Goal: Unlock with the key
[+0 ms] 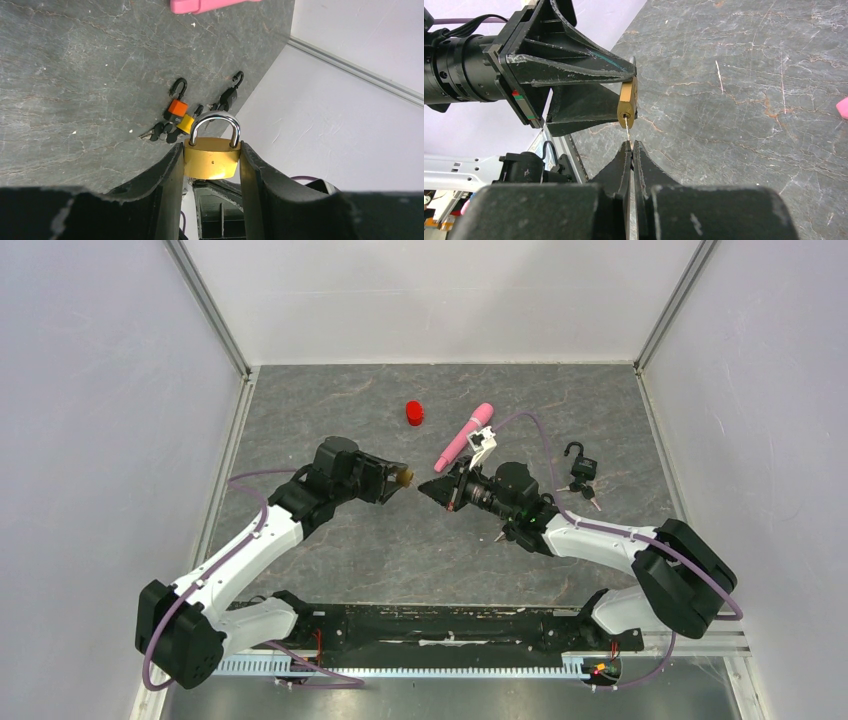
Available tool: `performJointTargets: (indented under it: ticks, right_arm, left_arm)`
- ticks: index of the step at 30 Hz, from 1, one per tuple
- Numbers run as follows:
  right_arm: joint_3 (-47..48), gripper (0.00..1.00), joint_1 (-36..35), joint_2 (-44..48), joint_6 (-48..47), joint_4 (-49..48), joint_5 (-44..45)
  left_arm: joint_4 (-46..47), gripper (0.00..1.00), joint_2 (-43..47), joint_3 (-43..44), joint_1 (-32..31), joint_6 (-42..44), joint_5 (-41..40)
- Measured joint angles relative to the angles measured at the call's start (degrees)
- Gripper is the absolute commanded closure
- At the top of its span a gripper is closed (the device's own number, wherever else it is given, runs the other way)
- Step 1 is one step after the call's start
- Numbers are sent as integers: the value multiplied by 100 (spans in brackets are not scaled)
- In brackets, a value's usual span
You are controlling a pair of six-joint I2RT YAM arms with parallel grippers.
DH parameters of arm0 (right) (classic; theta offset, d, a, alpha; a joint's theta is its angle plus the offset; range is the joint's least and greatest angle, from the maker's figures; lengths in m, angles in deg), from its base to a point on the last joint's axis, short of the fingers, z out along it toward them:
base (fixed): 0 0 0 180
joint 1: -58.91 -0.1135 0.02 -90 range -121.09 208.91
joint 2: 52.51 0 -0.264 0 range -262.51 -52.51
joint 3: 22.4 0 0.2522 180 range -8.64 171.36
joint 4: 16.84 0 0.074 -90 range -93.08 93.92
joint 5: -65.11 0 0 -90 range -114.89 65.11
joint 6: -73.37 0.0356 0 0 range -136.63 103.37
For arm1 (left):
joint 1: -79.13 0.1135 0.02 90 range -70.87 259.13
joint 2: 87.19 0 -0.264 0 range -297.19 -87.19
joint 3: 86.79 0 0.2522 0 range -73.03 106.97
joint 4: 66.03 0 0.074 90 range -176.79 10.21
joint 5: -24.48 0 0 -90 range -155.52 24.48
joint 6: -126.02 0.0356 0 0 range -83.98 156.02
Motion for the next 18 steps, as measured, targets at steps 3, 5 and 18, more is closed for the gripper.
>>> performJointTargets:
  ticks: [3,5,18]
  right_arm:
    - [0,100,0,0,33,0,2]
    - [0,100,0,0,50,0,7]
    - [0,100,0,39,179,46,44]
  left_arm:
    - [31,98,0,0,-7,0,-7]
    - [57,98,0,0,-20,7,-28]
    - [-37,98,-2,240,-433,693,-767]
